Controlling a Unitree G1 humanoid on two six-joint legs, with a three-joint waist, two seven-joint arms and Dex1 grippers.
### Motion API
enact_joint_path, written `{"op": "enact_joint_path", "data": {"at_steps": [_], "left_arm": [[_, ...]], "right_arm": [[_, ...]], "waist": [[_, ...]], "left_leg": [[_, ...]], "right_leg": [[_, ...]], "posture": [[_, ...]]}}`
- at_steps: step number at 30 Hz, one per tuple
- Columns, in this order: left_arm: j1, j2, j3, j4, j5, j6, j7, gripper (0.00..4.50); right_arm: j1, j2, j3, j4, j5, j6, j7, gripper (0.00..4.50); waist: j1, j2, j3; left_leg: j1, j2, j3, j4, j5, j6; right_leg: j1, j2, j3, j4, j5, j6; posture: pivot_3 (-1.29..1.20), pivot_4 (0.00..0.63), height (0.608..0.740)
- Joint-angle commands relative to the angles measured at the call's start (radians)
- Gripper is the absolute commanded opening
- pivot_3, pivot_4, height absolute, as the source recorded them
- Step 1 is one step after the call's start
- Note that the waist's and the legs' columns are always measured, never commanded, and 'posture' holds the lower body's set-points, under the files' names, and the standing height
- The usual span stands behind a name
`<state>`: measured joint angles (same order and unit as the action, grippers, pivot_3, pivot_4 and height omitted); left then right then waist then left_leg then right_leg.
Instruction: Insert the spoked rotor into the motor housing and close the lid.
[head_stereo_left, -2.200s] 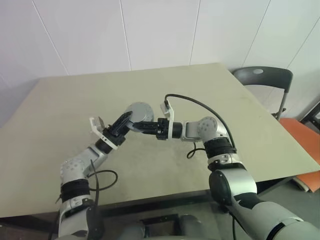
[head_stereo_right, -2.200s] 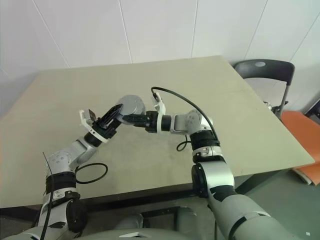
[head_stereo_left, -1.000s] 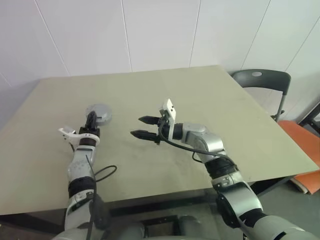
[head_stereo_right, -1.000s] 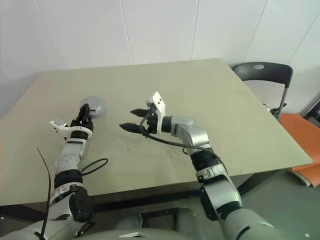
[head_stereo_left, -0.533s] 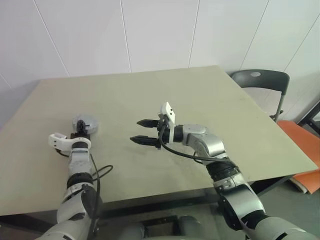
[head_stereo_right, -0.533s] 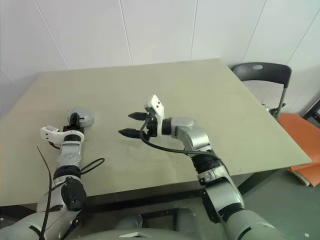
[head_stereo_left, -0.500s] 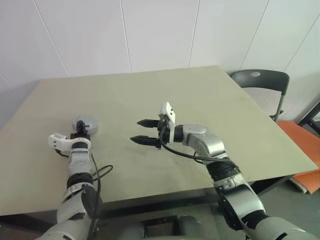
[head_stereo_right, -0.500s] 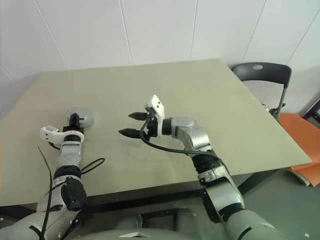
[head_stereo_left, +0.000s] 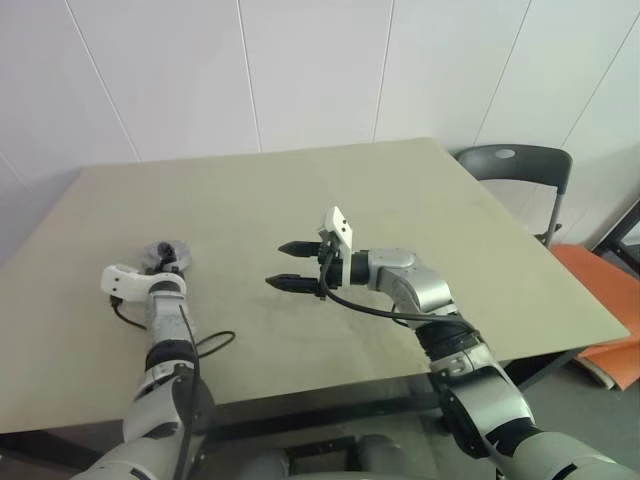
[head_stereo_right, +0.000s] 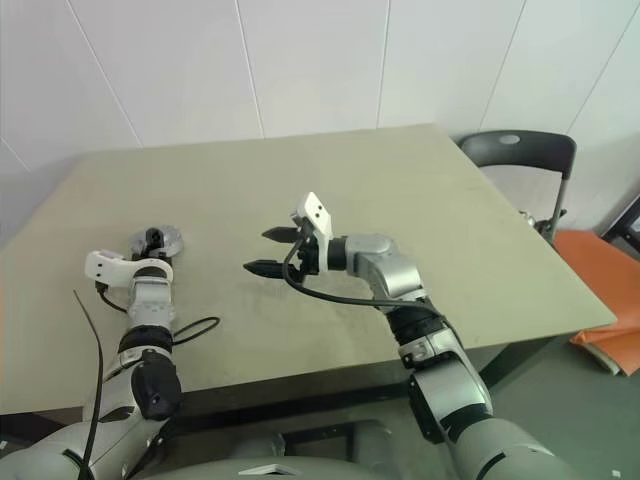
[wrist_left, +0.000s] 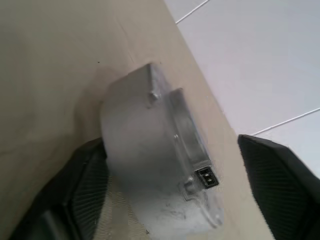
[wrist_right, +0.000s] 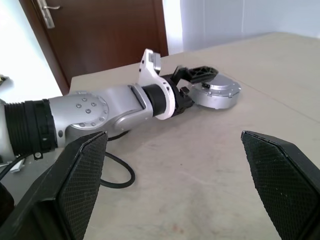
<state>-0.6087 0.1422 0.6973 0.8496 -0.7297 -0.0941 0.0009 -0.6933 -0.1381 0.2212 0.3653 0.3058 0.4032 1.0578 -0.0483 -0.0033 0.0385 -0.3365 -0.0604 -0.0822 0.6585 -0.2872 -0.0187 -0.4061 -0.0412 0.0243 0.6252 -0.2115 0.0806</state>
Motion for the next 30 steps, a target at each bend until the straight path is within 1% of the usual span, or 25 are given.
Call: {"op": "enact_joint_path", "data": {"at_steps": [1,6,8,10,13,16,18,20,21,22,24,25,28,30], "left_arm": [[0.092,-0.066,-0.013,-0.073,0.019,0.105,0.180,4.49],[0.215,-0.198,-0.080,-0.414,-0.012,0.330,0.380,4.49],[0.259,-0.222,-0.108,-0.543,-0.026,0.425,0.433,4.49],[0.300,-0.218,-0.159,-0.648,-0.033,0.522,0.419,4.49],[0.346,-0.124,-0.311,-0.720,0.055,0.586,0.233,4.49],[0.364,-0.032,-0.417,-0.734,0.153,0.501,0.035,4.49],[0.359,0.013,-0.462,-0.738,0.194,0.429,-0.102,4.49],[0.360,0.078,-0.541,-0.726,0.278,0.345,-0.238,4.49],[0.367,0.098,-0.570,-0.729,0.294,0.304,-0.313,4.49],[0.388,0.129,-0.601,-0.744,0.300,0.258,-0.419,4.49],[0.414,0.169,-0.629,-0.753,0.302,0.195,-0.562,4.49],[0.418,0.182,-0.630,-0.748,0.299,0.176,-0.606,4.49],[0.403,0.201,-0.602,-0.734,0.261,0.155,-0.689,4.49],[0.389,0.218,-0.595,-0.714,0.260,0.152,-0.730,4.49]], "right_arm": [[-0.047,0.001,-0.009,0.011,-0.005,-0.032,0.011,4.50],[-0.058,-0.001,-0.008,0.038,-0.021,-0.056,0.014,4.50],[-0.059,-0.001,-0.008,0.042,-0.024,-0.061,0.014,4.50],[-0.062,0.001,-0.011,0.054,-0.036,-0.076,-0.001,4.50],[-0.078,0.007,-0.025,0.107,-0.089,-0.159,-0.086,4.50],[-0.087,0.006,-0.044,0.156,-0.120,-0.240,-0.150,4.50],[-0.088,-0.004,-0.059,0.182,-0.131,-0.283,-0.182,4.50],[-0.073,-0.022,-0.072,0.184,-0.120,-0.288,-0.168,4.50],[-0.058,-0.039,-0.074,0.172,-0.112,-0.288,-0.141,4.50],[-0.027,-0.081,-0.083,0.155,-0.103,-0.289,-0.097,4.50],[0.012,-0.147,-0.099,0.145,-0.096,-0.295,-0.049,4.50],[0.022,-0.171,-0.111,0.149,-0.094,-0.296,-0.043,4.50],[0.036,-0.218,-0.141,0.159,-0.091,-0.299,-0.048,4.50],[0.043,-0.233,-0.158,0.165,-0.097,-0.303,-0.064,4.50]], "waist": [[0.000,0.002,-0.001],[0.007,0.009,-0.010],[0.012,0.011,-0.011],[0.016,0.011,-0.011],[0.026,0.011,-0.011],[0.040,0.010,-0.010],[0.042,0.007,-0.008],[0.038,0.005,-0.006],[0.037,0.005,-0.006],[0.032,0.005,-0.006],[0.035,0.005,-0.006],[0.037,0.006,-0.005],[0.037,0.008,-0.001],[0.032,0.008,-0.001]], "left_leg": [[0.000,0.000,0.000,0.000,0.000,0.000],[-0.001,-0.002,0.000,-0.007,-0.001,0.002],[-0.001,-0.003,0.000,-0.009,-0.003,0.005],[-0.001,-0.005,0.000,-0.010,-0.004,0.006],[-0.002,-0.007,0.000,-0.011,-0.004,0.007],[-0.002,-0.009,-0.002,-0.010,-0.004,0.006],[-0.002,-0.009,-0.002,-0.010,-0.003,0.006],[-0.003,-0.009,-0.002,-0.009,-0.003,0.006],[-0.003,-0.008,-0.002,-0.009,-0.003,0.006],[-0.003,-0.008,-0.002,-0.010,-0.003,0.006],[-0.004,-0.007,-0.001,-0.013,-0.003,0.006],[-0.004,-0.008,-0.001,-0.013,-0.004,0.006],[-0.005,-0.008,-0.001,-0.012,-0.004,0.007],[-0.005,-0.006,0.000,-0.012,-0.004,0.007]], "right_leg": [[0.000,0.000,0.000,-0.001,0.000,0.000],[0.001,-0.003,0.001,-0.008,0.000,0.000],[0.000,-0.004,0.001,-0.011,0.000,0.000],[0.000,-0.005,0.001,-0.011,0.000,0.001],[0.000,-0.006,0.001,-0.012,-0.001,0.001],[0.000,-0.005,0.000,-0.012,-0.002,0.000],[0.000,-0.005,-0.001,-0.012,-0.003,-0.002],[0.000,-0.005,-0.001,-0.012,-0.003,-0.003],[-0.001,-0.005,0.000,-0.012,-0.003,-0.003],[-0.001,-0.005,0.000,-0.012,-0.003,-0.003],[-0.002,-0.005,0.000,-0.013,-0.003,-0.003],[-0.002,-0.006,0.000,-0.014,-0.004,-0.003],[-0.003,-0.006,0.001,-0.014,-0.004,-0.004],[-0.003,-0.006,0.001,-0.014,-0.005,-0.004]], "posture": [[0.00,0.000,0.740],[0.00,0.000,0.740],[0.00,0.000,0.740],[0.00,0.000,0.740],[0.00,0.000,0.740],[0.00,0.000,0.740],[0.00,0.000,0.740],[0.00,0.000,0.740],[0.00,0.000,0.740],[0.00,0.000,0.740],[0.00,0.000,0.740],[0.00,0.000,0.740],[0.00,0.000,0.740],[0.00,0.000,0.740]]}}
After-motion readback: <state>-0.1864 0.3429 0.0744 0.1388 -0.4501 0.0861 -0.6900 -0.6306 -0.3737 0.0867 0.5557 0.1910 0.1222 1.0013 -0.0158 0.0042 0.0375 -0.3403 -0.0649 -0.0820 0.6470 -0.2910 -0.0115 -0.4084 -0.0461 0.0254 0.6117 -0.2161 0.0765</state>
